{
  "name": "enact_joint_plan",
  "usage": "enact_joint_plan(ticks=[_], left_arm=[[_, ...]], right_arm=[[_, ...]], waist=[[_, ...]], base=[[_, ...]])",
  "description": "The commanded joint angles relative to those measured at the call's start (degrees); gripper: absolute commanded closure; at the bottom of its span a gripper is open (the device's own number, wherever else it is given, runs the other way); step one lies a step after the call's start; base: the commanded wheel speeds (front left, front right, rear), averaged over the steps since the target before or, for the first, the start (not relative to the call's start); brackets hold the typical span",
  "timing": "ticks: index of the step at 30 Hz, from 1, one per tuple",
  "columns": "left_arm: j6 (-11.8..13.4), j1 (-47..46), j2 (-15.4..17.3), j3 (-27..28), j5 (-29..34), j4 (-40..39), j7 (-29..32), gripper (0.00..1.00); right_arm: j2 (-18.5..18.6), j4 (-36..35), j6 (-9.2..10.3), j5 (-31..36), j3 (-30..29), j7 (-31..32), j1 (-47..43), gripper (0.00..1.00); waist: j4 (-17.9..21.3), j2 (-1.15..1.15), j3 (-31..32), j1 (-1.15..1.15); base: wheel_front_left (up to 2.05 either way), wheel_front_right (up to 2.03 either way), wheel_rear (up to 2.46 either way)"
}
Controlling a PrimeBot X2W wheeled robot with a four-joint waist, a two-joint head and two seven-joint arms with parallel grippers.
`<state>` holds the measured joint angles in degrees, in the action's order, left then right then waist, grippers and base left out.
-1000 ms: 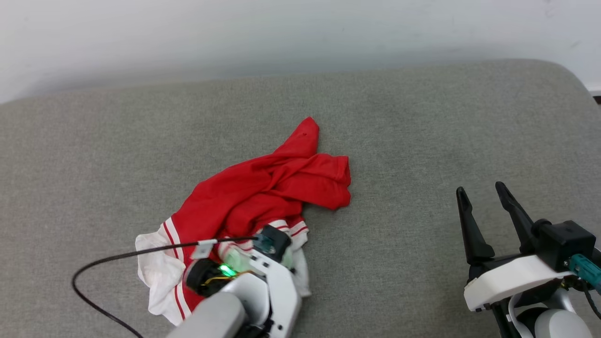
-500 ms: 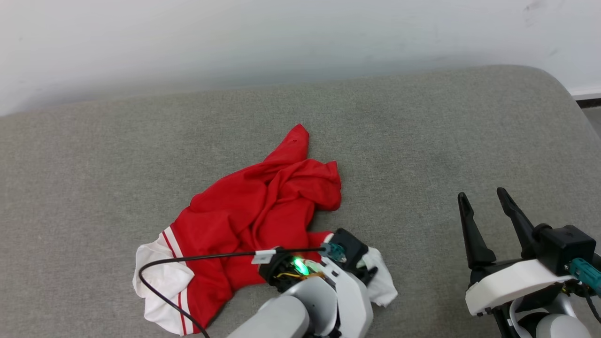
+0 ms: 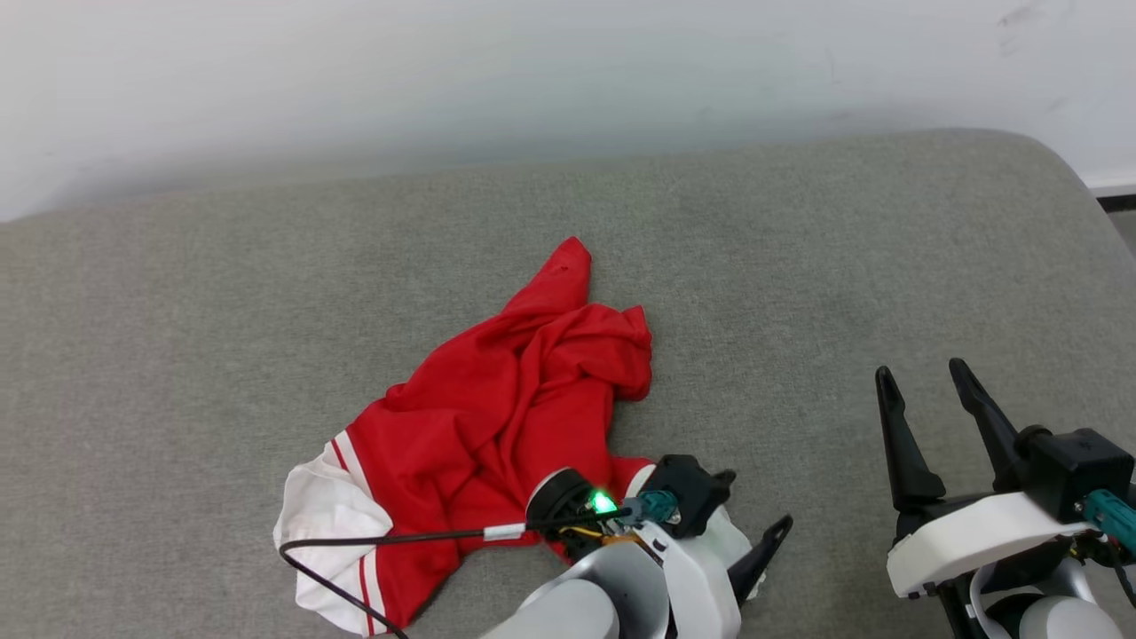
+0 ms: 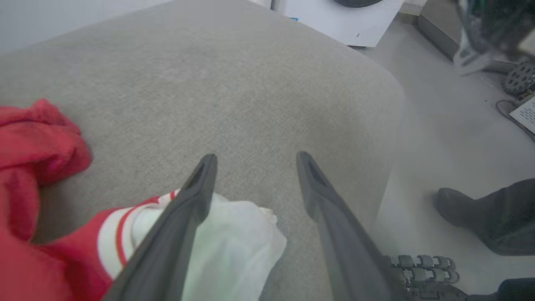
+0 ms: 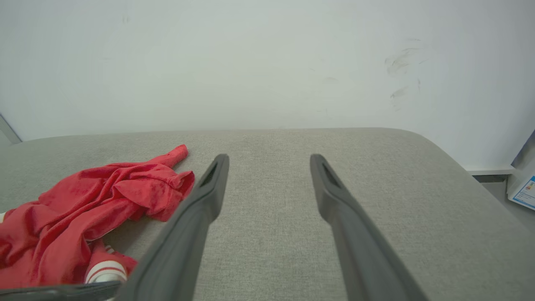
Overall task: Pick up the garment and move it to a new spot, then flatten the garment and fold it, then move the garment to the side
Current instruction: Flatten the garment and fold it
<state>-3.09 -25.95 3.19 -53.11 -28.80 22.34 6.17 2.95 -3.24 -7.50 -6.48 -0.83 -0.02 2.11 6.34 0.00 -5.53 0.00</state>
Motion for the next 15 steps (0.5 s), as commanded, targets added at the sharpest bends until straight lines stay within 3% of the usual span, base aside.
enact_joint_plan(ticks=[1, 7, 15], left_arm=[[0.45, 0.28, 0.09, 0.42, 0.39, -0.55, -1.00, 0.00], [5.11, 2.19, 2.60, 4.84, 0.99, -5.62, -8.29, 0.00], [12.55, 6.79, 8.50, 14.66, -0.84, -11.48, -16.13, 0.00]], right_arm=[[-0.13, 0.16, 0.02, 0.40, 0.01, -0.19, -0.46, 0.00], [-0.13, 0.32, 0.02, 0.48, -0.32, 0.24, -1.58, 0.00], [-0.13, -0.40, 0.02, 0.78, -1.23, 1.04, -3.09, 0.00]], waist=[[-0.47, 0.00, 0.58, 0.00], [-1.97, 0.00, 2.49, 0.00], [-3.80, 0.00, 3.64, 0.00]], base=[[0.00, 0.00, 0.00], [0.00, 0.00, 0.00], [0.00, 0.00, 0.00]])
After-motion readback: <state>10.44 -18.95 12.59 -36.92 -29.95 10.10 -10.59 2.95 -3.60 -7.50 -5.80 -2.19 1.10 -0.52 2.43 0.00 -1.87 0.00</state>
